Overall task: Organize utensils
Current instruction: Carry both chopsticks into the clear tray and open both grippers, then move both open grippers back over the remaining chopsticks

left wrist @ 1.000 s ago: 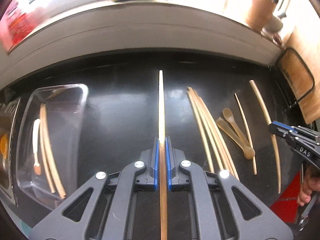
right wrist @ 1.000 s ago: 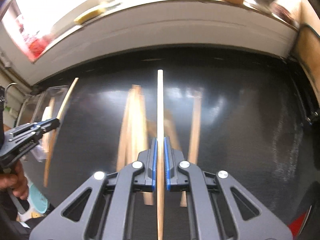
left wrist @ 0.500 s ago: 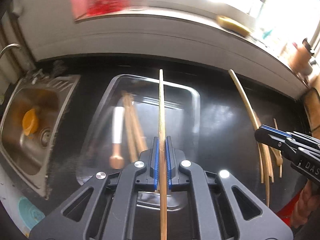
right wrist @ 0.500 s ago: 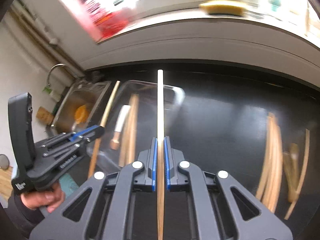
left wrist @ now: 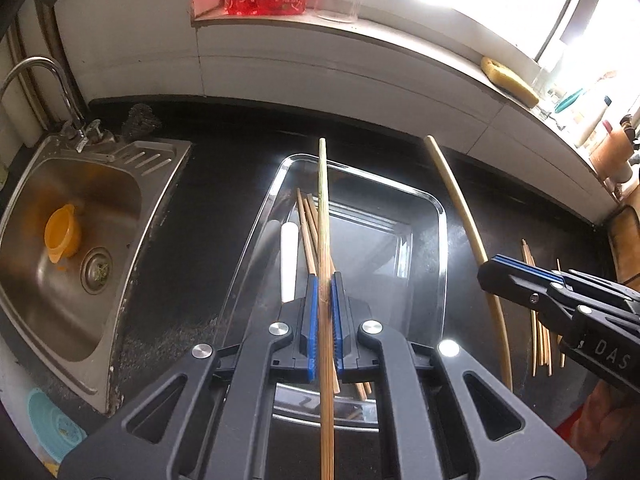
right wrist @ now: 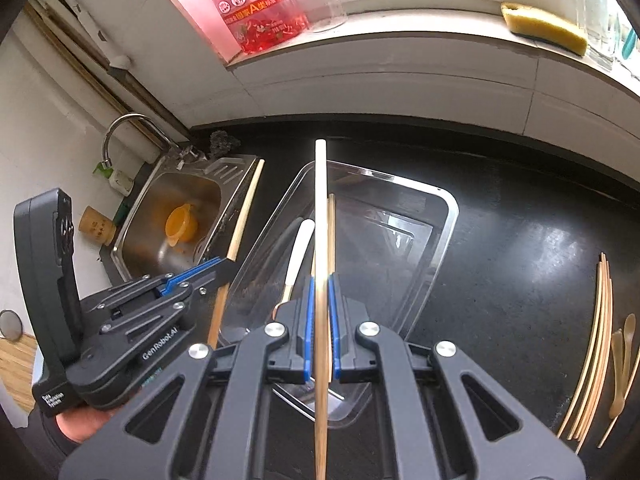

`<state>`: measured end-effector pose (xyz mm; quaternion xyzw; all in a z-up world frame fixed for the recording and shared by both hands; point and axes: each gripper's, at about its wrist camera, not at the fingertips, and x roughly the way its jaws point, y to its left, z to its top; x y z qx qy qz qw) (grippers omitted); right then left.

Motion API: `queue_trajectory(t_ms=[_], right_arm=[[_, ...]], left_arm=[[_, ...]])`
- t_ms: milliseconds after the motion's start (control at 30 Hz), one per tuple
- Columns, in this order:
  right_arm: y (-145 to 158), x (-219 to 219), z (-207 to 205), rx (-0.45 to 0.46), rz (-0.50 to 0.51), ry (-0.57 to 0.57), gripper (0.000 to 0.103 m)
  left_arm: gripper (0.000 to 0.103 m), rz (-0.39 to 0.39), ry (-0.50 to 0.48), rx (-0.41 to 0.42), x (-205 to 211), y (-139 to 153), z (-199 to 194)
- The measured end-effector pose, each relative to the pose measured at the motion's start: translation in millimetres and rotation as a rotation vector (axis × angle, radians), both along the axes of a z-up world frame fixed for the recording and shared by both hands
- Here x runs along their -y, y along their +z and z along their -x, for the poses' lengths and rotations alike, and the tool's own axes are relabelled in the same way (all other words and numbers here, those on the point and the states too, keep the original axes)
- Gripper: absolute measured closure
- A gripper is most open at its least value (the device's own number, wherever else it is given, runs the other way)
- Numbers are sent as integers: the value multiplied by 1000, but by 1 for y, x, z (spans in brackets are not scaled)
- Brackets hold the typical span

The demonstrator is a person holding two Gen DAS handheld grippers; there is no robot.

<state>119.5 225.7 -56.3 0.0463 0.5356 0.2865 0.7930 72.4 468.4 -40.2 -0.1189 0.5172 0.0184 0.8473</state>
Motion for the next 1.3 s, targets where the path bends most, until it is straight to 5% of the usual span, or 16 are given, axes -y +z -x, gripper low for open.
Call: queue_trajectory(t_ms=[300, 800, 833, 900, 933, 967, 1000, 1033, 1300], right_arm=[[-26, -8, -30, -82, -7, -22, 95], [-78, -37, -71, -218, 26, 33, 95], [-78, -36, -72, -222, 24, 29, 95], [-75, -32, -76, -224, 10, 22, 93], [-70, -28, -78, -209, 3, 11, 76], [-65, -22, -80, -199, -10, -1, 34], [-59, -17, -82, -188, -28, -16, 18], [-51, -9, -83, -159, -51, -39, 12], [-24, 9, -77, -132, -128, -43, 12]], left_arm=[[97, 111, 80, -85, -13, -44, -34], [96, 128, 62, -145, -15, -86, -55], [92, 119, 60, -146, -16, -85, -56], [54, 92, 52, -155, -17, -81, -55], [17, 87, 56, -141, -19, -76, -52], [10, 72, 71, -92, -24, -64, -44], [10, 58, 78, -59, -27, -56, -39], [10, 47, 69, -33, -29, -48, -34], [6, 15, 101, -11, -42, -25, -4]])
